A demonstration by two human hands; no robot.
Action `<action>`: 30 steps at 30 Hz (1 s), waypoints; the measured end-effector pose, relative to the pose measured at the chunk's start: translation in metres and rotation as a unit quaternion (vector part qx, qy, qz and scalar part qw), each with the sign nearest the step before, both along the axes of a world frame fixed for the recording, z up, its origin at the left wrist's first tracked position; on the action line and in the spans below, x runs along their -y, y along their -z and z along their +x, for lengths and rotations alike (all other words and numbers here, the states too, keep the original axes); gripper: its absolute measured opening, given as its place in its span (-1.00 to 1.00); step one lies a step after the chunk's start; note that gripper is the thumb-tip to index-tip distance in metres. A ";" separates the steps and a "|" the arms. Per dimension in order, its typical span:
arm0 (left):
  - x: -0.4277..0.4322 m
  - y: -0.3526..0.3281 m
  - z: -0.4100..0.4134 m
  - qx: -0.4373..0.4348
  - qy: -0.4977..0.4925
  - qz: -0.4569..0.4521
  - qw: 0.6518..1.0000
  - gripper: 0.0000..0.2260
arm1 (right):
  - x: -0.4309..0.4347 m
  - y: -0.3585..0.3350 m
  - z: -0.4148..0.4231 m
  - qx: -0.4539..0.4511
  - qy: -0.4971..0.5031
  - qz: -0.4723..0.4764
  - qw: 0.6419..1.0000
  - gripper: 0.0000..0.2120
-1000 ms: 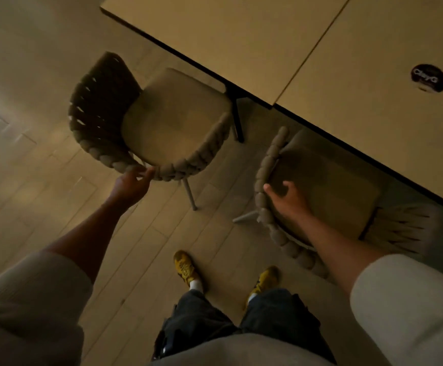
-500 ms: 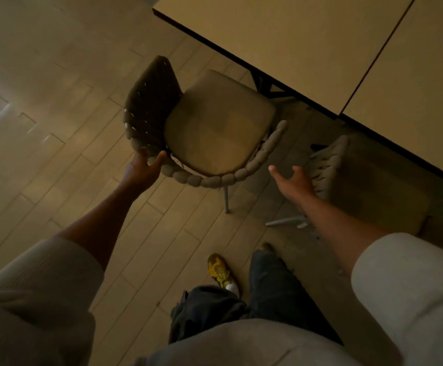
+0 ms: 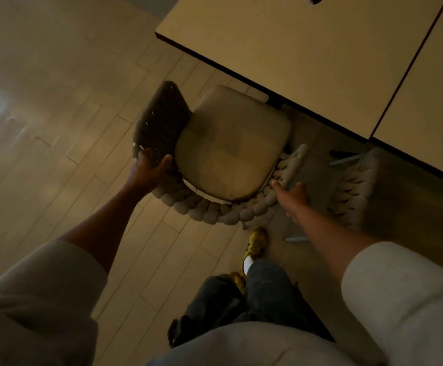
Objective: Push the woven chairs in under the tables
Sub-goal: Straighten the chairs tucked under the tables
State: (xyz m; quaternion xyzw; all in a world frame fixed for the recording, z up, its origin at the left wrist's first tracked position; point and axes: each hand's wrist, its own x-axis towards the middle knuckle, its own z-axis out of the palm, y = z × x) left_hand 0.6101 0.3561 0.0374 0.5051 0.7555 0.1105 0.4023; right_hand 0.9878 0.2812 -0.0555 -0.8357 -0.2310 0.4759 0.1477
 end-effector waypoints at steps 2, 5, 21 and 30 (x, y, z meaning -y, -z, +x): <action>-0.018 0.003 -0.009 -0.004 0.002 0.003 1.000 -0.20 | -0.008 0.006 -0.006 -0.006 0.023 -0.013 1.000 -0.04; -0.045 0.012 -0.024 0.009 0.010 0.005 1.000 -0.22 | -0.017 0.013 -0.015 0.001 0.046 -0.042 0.998 0.05; -0.178 0.093 -0.119 -0.045 0.099 -0.080 0.991 -0.12 | -0.027 0.041 -0.086 0.144 0.149 -0.104 0.973 -0.17; -0.194 0.103 -0.120 0.006 0.161 -0.109 0.981 -0.49 | 0.026 0.040 -0.125 0.151 0.219 -0.134 0.955 -0.34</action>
